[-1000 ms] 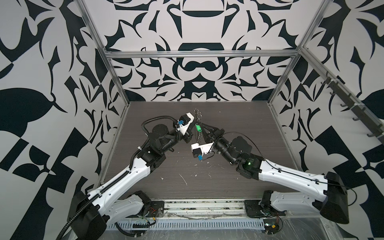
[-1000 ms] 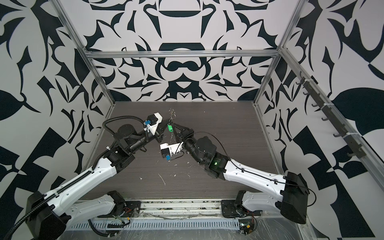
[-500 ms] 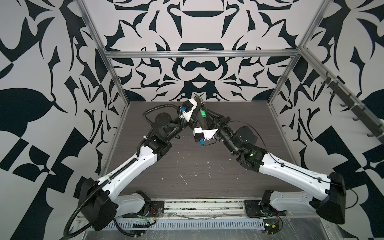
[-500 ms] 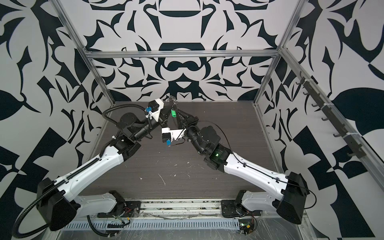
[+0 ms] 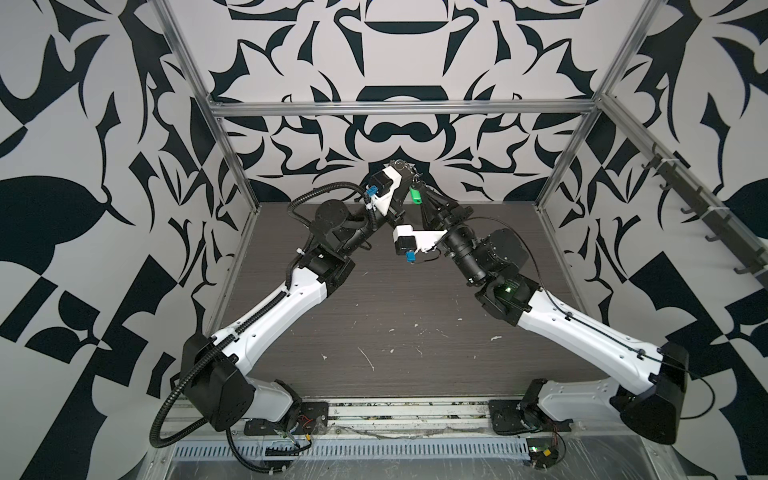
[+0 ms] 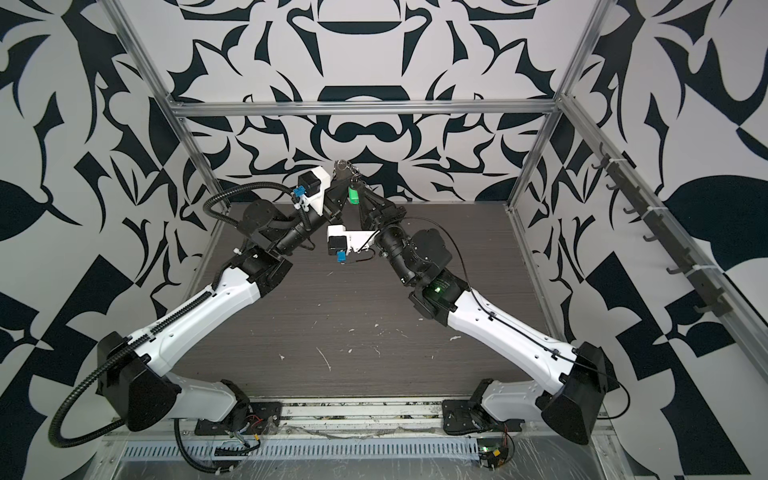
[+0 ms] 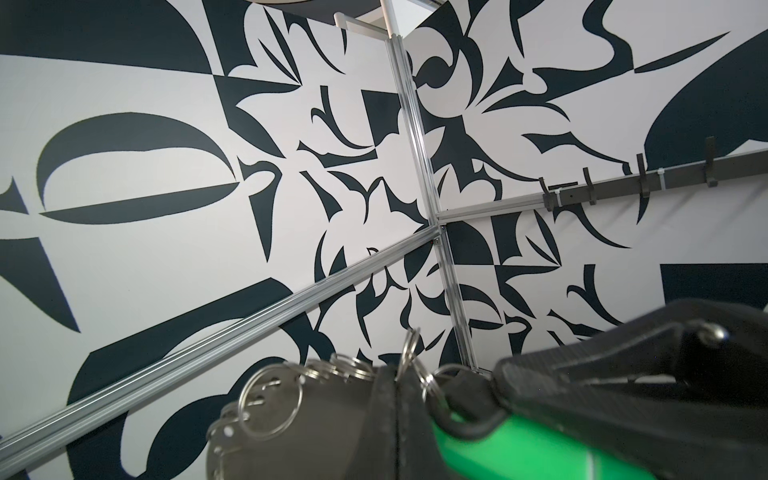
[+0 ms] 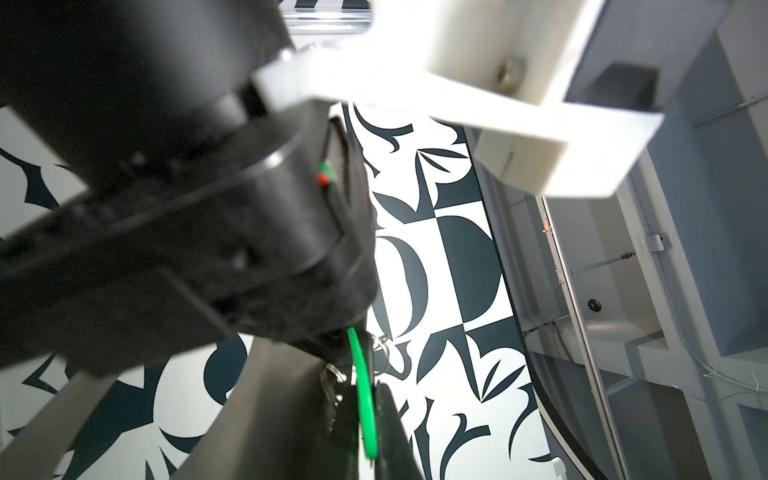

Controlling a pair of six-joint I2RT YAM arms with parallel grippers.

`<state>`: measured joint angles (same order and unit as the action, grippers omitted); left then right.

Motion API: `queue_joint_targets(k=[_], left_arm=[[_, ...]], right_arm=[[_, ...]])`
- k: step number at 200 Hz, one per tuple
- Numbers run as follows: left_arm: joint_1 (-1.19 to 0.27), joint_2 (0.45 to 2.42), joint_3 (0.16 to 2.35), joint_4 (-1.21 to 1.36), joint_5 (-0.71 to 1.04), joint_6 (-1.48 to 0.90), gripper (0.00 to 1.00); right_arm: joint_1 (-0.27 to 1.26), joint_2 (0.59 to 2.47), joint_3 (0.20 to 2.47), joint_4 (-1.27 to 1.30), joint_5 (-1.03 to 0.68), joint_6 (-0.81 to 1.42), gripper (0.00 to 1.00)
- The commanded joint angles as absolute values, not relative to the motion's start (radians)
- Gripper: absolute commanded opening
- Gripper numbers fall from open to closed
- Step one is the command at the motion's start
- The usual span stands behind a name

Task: Remove the keys from the keyring
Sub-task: 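Open the right gripper and pull it back from the plate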

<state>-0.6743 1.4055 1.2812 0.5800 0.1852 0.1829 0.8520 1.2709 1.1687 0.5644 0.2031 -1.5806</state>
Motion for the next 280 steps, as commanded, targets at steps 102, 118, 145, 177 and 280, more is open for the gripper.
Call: queue_joint_targets(k=[102, 118, 145, 177, 280], left_arm=[[-0.690, 1.395, 1.341, 0.578, 0.287, 0.194, 0.00], [-0.685, 1.388, 1.340, 0.568, 0.290, 0.195, 0.00], [-0.680, 1.371, 1.335, 0.552, 0.299, 0.199, 0.00], [-0.676, 1.350, 1.328, 0.532, 0.309, 0.204, 0.00], [-0.669, 1.204, 1.147, 0.599, 0.373, 0.169, 0.00]], right_arm=[[0.880, 1.135, 1.129, 0.386, 0.096, -1.511, 0.39], [0.881, 1.093, 1.114, 0.340, 0.103, -1.497, 0.40], [0.881, 1.010, 1.076, 0.283, 0.095, -1.449, 0.43], [0.880, 0.898, 1.118, 0.154, 0.007, -1.226, 0.51], [0.772, 1.077, 1.635, -0.405, -0.156, -0.931, 0.51]])
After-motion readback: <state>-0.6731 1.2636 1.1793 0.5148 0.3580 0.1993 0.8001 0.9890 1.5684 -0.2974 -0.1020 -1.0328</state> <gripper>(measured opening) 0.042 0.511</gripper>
